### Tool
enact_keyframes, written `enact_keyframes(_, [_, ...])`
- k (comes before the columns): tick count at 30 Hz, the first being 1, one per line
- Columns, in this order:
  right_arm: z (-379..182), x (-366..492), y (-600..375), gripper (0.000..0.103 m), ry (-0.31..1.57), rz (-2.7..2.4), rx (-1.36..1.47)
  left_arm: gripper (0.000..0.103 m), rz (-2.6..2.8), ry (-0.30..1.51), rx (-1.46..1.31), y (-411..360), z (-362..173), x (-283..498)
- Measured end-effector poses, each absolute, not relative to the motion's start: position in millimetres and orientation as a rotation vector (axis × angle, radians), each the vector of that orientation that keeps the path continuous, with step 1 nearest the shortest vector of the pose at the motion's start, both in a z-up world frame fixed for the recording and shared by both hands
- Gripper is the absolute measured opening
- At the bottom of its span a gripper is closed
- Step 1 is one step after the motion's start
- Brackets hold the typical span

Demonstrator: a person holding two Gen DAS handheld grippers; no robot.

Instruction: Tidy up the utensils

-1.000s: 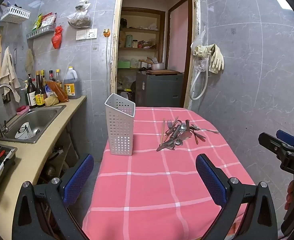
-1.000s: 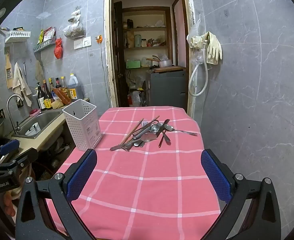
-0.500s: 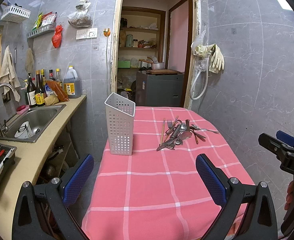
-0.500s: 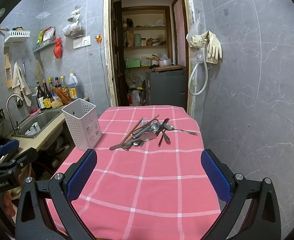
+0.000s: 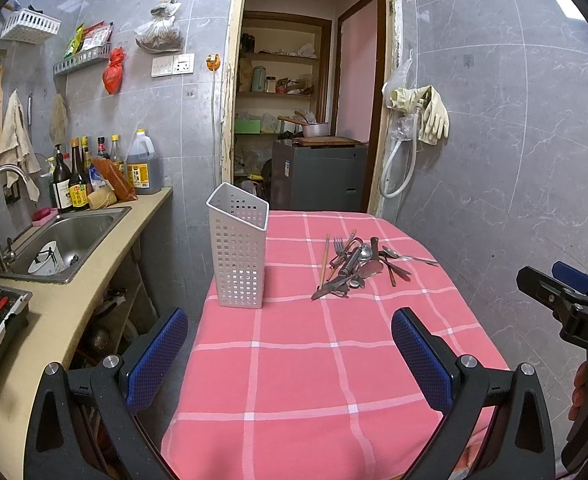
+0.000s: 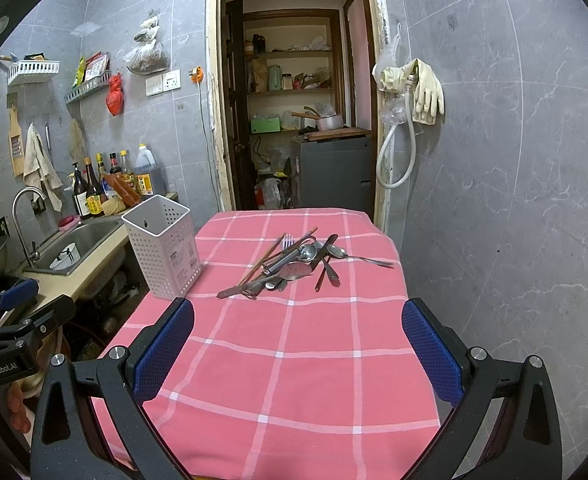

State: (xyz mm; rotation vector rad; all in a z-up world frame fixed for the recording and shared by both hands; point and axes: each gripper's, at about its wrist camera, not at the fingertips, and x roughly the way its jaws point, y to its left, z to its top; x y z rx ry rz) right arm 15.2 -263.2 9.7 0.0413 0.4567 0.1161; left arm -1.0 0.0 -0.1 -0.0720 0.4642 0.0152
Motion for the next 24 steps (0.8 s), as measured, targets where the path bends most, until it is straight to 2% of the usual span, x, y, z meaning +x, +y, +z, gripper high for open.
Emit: enact_keyframes(24, [-6.2, 29.6, -266.7, 0.102, 0.473, 0.114, 0.043, 0.102, 0.009, 0.478, -0.078, -6.5, -16.0, 11.5])
